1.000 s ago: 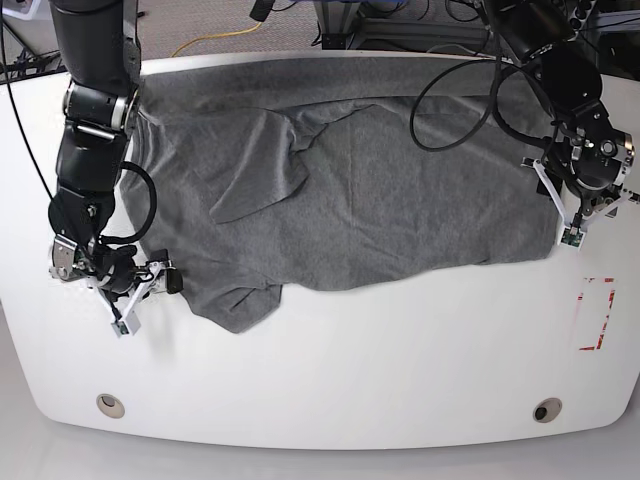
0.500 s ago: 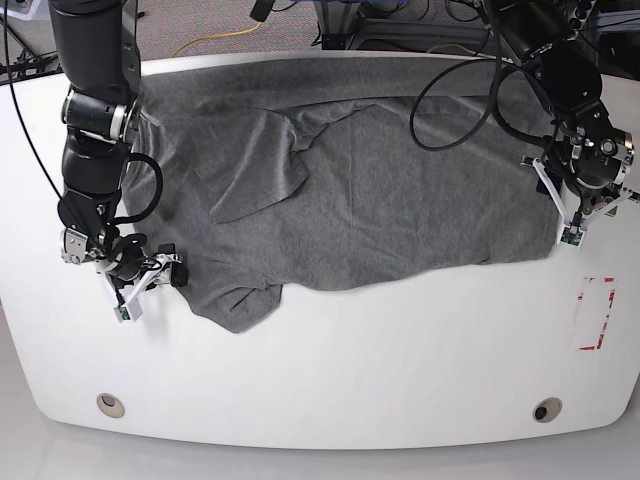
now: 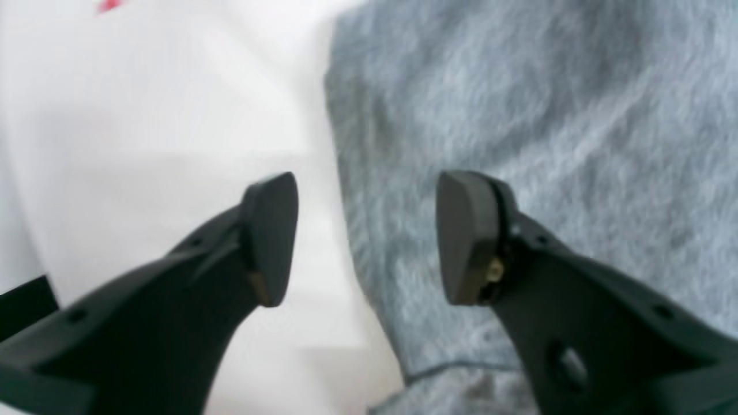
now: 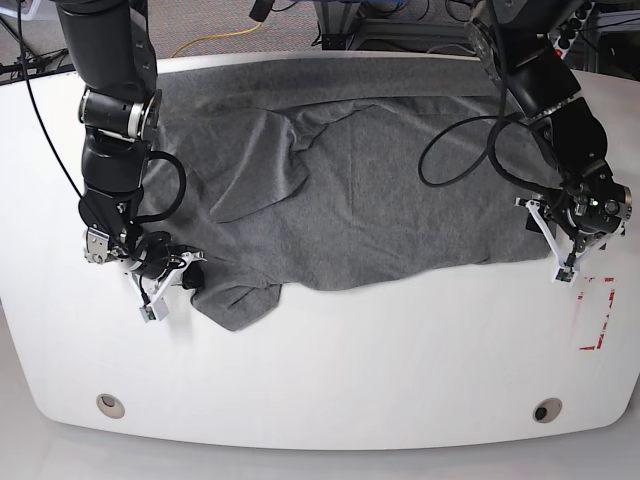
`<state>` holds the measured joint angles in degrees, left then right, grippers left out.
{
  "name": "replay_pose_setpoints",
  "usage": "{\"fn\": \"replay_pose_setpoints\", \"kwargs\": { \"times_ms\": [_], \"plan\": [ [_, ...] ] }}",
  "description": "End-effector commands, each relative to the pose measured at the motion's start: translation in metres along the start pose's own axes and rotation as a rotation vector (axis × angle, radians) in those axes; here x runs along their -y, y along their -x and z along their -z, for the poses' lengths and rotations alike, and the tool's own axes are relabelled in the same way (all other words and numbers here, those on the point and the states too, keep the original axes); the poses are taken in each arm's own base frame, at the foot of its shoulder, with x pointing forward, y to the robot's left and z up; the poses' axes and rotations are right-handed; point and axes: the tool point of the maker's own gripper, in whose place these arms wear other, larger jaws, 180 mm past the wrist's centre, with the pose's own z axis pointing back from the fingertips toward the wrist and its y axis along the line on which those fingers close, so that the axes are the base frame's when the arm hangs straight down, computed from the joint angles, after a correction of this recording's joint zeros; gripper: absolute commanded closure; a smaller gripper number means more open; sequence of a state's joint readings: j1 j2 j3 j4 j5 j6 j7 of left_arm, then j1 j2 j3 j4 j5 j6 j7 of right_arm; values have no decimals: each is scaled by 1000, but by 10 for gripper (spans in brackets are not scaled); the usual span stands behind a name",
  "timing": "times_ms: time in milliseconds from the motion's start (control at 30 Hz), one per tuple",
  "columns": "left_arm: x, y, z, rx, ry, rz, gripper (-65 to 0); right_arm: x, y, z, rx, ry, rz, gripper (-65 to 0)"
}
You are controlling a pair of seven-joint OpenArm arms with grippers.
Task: Fold the T-shirt properly
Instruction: 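Release the edge and move both grippers to the opposite hem corners, then grasp the hem corners and fold them over toward the held edge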
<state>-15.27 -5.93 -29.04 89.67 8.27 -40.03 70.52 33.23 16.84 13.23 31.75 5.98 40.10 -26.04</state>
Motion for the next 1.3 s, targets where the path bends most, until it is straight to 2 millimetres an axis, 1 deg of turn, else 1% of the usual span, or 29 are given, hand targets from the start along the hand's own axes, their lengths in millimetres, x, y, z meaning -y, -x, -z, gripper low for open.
{"fn": "replay_pose_setpoints", "kwargs": {
  "times_ms": [0, 100, 167, 200, 267, 333, 400, 500, 567, 633, 667, 767, 833, 933, 1033, 1167, 1233, 1267],
  "plan": [
    [-9, -16, 3, 44, 1, -10, -383, 7, -2, -4, -34, 22, -27, 0],
    [-5, -28, 10, 86, 30, -15, -383, 7, -2, -4, -34, 22, -27, 0],
    [-1, -29, 17, 95, 50, -22, -383, 6, -1, -3, -36, 20, -26, 0],
    [-2, -33, 19, 109, 51, -47, -385, 6, -1, -3, -36, 20, -26, 0],
    [-8, -36, 22, 116, 48, -69, -385, 5, 0, -3, -37, 19, -26, 0],
    [-14, -34, 27, 101, 53, -79, -385, 5, 1, -3, -38, 19, -25, 0],
    [-17, -35, 32, 99, 64, -89, -385, 5, 2, -3, -40, 18, -25, 0],
    [-15, -42, 38, 132, 86, -105, -385, 5, 2, -3, -40, 18, -25, 0],
    [-27, -44, 38, 146, 70, -107, -385, 5, 3, -3, -41, 18, -24, 0],
    [-29, -38, 43, 134, 77, -112, -385, 5, 3, -3, -41, 18, -24, 0],
    [-28, -36, 46, 128, 88, -117, -385, 6, 3, -3, -41, 20, -24, 0],
    [-23, -43, 53, 136, 121, -132, -385, 7, 3, -4, -41, 21, -24, 0],
    [-19, -41, 58, 128, 140, -142, -385, 7, 3, -4, -41, 21, -24, 0],
    [-18, -37, 64, 129, 152, -152, -385, 7, 3, -4, -40, 21, -23, 0],
    [-12, -30, 70, 110, 175, -160, -385, 7, 2, -4, -39, 20, -22, 0],
    [-10, -30, 71, 109, 181, -161, -378, 7, 2, -4, -36, 20, -18, 0],
    [-10, -29, 72, 114, 180, -165, -347, 7, 2, -4, -35, 20, -17, 0],
    [-10, -30, 72, 118, 180, -165, -318, 7, 2, -4, -35, 20, -17, 0]
  ]
}}
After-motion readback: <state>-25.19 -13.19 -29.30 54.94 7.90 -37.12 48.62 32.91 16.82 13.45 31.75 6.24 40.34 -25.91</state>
